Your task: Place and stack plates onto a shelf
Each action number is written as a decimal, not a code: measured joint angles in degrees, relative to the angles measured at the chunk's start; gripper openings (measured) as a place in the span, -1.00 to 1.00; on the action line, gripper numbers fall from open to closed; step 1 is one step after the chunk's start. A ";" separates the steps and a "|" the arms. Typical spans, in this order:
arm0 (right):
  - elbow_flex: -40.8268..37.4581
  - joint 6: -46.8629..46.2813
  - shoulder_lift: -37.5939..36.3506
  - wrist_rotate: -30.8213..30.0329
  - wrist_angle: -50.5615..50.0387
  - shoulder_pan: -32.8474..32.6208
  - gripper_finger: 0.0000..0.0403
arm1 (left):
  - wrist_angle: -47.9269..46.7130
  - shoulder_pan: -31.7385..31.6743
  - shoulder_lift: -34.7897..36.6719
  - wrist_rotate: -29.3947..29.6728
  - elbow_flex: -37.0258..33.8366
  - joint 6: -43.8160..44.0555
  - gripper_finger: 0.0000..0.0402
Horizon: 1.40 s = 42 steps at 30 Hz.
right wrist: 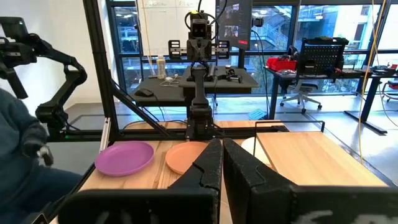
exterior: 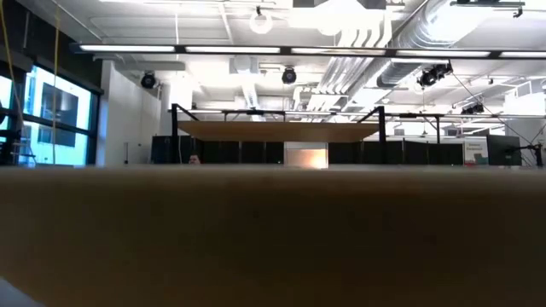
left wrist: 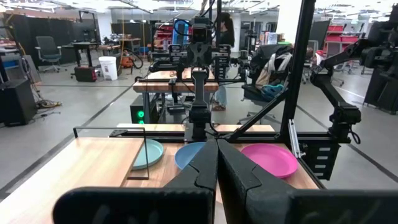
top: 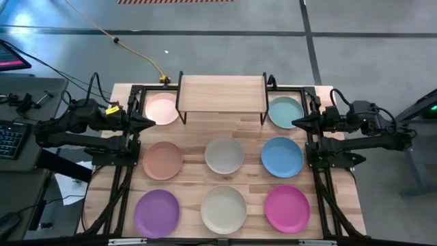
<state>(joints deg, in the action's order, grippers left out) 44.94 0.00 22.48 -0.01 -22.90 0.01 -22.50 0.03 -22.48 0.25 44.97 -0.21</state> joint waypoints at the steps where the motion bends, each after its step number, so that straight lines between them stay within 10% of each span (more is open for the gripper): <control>1: -0.01 -0.01 0.00 0.02 0.00 -0.01 -1.00 | 0.00 -0.02 -0.01 -0.02 0.00 0.00 -1.00; 42: -0.01 -8.69 0.02 -0.86 -0.76 -0.02 -1.00 | 0.02 -0.01 0.00 -0.01 0.00 0.00 -1.00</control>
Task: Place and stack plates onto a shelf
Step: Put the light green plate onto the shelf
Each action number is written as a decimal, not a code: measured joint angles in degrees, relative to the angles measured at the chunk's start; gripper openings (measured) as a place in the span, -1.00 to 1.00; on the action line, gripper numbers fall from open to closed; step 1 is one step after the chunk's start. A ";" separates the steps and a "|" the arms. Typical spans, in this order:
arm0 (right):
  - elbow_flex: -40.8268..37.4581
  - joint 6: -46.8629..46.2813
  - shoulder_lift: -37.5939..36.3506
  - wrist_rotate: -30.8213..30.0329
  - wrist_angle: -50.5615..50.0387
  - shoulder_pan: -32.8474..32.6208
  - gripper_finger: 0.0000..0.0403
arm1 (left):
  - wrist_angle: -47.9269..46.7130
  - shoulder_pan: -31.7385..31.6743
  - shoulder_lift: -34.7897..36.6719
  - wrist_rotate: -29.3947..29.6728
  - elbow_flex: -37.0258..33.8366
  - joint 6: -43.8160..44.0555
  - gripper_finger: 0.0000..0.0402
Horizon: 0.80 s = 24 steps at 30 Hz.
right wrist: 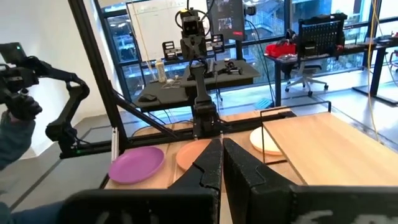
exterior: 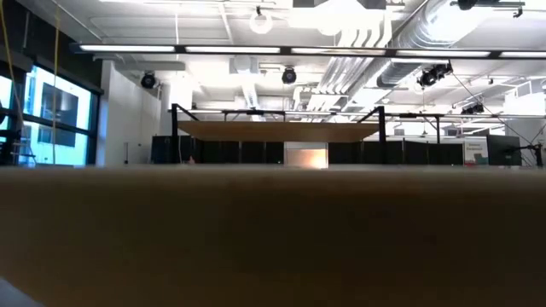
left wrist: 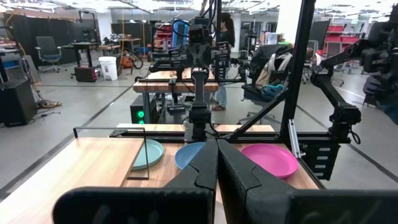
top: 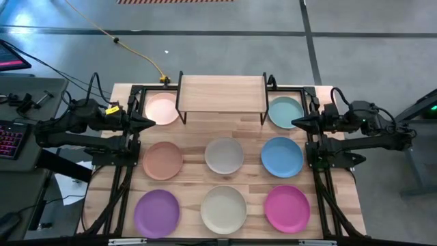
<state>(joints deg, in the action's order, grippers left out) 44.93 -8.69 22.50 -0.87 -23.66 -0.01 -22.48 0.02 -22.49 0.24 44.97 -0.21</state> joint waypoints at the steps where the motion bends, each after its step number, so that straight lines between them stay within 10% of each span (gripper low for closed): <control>1: 0.02 0.08 0.00 0.00 0.00 0.00 -1.00 | 0.00 0.00 0.01 0.00 0.00 0.00 -1.00; 24: 0.00 23.79 15.47 -5.11 5.06 0.00 -1.00 | 3.49 0.02 -0.02 0.64 0.00 1.17 -1.00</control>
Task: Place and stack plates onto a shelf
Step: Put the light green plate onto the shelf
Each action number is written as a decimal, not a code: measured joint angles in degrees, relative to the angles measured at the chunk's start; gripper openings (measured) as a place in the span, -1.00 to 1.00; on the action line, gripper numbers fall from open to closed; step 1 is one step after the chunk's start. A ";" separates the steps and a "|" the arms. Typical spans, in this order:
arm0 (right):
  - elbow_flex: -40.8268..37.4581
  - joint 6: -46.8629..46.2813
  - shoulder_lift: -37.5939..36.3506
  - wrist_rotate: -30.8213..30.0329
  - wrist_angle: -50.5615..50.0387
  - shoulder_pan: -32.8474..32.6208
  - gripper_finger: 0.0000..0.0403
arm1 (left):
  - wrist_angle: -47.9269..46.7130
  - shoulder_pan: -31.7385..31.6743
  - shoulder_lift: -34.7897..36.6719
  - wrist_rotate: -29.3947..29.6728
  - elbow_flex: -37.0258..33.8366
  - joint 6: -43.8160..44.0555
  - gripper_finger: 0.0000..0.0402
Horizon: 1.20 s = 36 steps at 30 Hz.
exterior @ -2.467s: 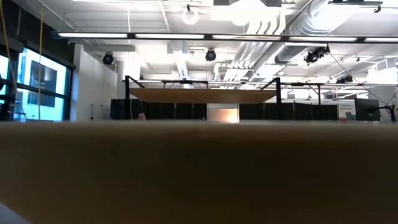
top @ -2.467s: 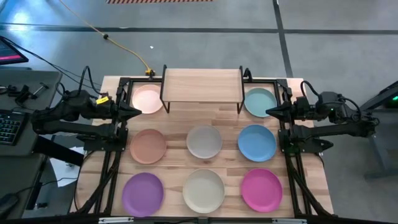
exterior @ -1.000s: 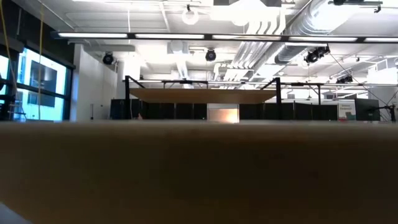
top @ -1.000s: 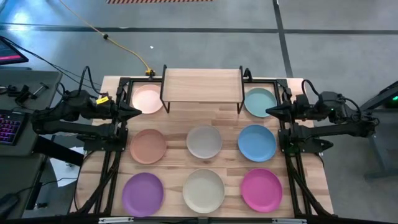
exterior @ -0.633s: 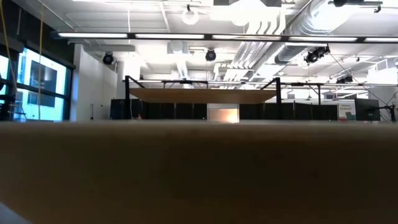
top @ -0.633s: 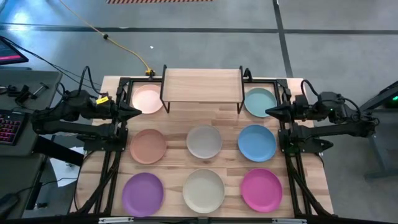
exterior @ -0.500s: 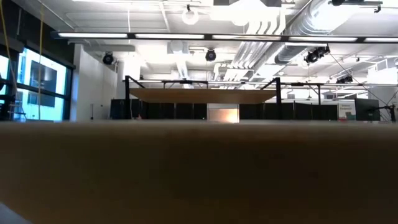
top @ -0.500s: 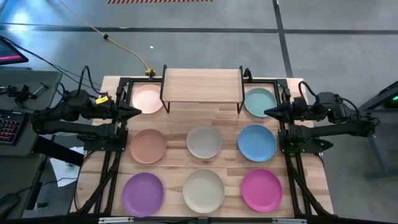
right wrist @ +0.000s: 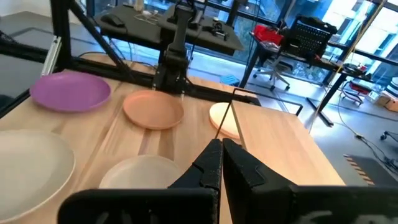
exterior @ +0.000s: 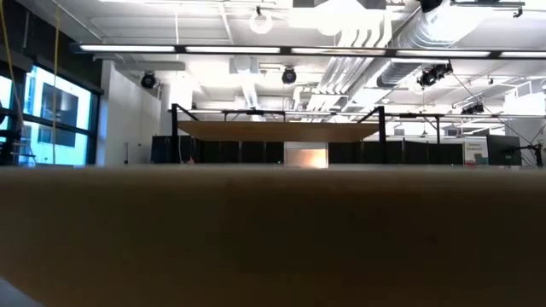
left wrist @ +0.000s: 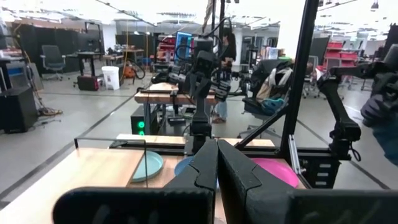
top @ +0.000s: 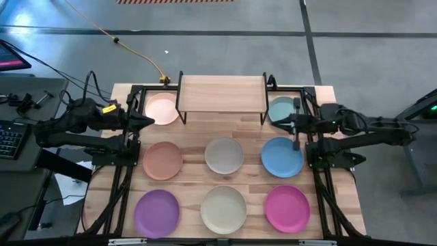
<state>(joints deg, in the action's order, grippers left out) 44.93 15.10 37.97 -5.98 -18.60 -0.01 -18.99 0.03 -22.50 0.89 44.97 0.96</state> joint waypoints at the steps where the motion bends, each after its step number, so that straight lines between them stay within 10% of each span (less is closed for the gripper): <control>1: 0.00 -0.33 0.48 -0.02 0.47 0.00 -1.00 | 0.18 0.00 0.00 0.02 0.01 -0.16 -1.00; 36: -23.90 -18.68 -19.84 -2.47 11.04 -4.61 -1.00 | 7.80 -0.02 14.35 -5.05 -22.24 -5.74 -1.00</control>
<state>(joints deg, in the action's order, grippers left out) 21.03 -3.58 18.13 -8.45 -7.55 -4.62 -11.19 0.01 -8.15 -4.16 22.73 -4.78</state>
